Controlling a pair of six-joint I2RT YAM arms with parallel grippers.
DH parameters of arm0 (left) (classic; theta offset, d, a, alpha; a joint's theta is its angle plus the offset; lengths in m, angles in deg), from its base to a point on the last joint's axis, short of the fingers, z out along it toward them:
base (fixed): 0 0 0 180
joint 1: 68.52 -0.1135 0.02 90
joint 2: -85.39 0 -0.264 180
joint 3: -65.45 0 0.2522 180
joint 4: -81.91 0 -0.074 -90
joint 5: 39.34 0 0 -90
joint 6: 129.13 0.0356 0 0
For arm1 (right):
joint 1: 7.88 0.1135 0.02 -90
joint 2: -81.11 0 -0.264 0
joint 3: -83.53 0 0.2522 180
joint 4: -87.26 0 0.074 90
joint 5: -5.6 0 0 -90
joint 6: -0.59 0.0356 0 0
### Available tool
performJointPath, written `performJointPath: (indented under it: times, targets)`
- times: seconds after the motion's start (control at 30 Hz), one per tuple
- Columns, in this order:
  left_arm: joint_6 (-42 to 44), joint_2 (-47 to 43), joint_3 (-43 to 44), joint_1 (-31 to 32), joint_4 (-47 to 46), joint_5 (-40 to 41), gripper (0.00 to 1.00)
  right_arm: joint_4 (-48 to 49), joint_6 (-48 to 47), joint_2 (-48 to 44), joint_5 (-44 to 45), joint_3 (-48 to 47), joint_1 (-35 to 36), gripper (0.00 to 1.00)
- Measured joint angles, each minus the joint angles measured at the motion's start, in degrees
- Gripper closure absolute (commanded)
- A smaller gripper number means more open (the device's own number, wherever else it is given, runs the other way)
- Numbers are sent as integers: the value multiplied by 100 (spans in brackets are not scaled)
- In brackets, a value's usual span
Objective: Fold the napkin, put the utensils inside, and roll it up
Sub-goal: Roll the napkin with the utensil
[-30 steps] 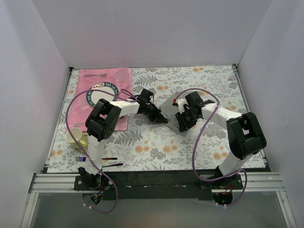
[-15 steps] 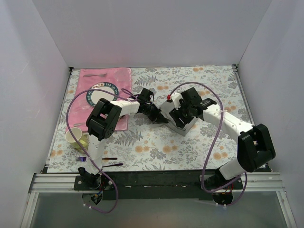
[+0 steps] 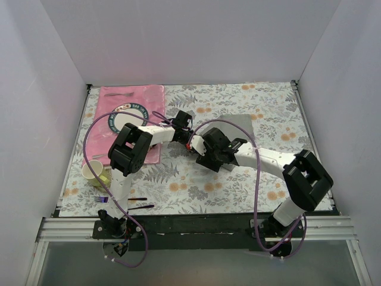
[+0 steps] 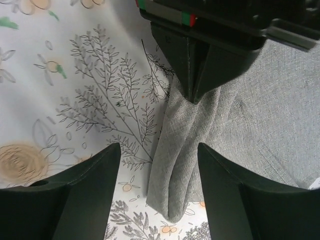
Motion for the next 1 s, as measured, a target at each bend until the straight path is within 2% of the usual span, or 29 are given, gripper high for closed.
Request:
performJointPath:
  times: [0.17, 0.37, 0.57, 0.67, 0.8, 1.0]
  targets:
    - [-2, 0, 0, 0, 0, -2, 100, 205, -133, 481, 387, 4, 9, 31]
    - [-7, 0, -2, 0, 0, -2, 100, 472, -273, 699, 852, 15, 7, 30]
    - [-17, 0, -2, 0, 0, -2, 100, 728, -328, 881, 1182, 11, -11, 33]
    - [-22, 2, -2, 0, 0, -4, 100, 848, -313, 946, 1248, 11, -46, 41]
    - [-28, 11, 4, 0, -26, 2, 100, 903, -243, 1032, 1198, 2, -90, 57]
    - [-35, 17, 44, -2, -48, 72, 100, 944, -162, 1097, 942, -11, -184, 74]
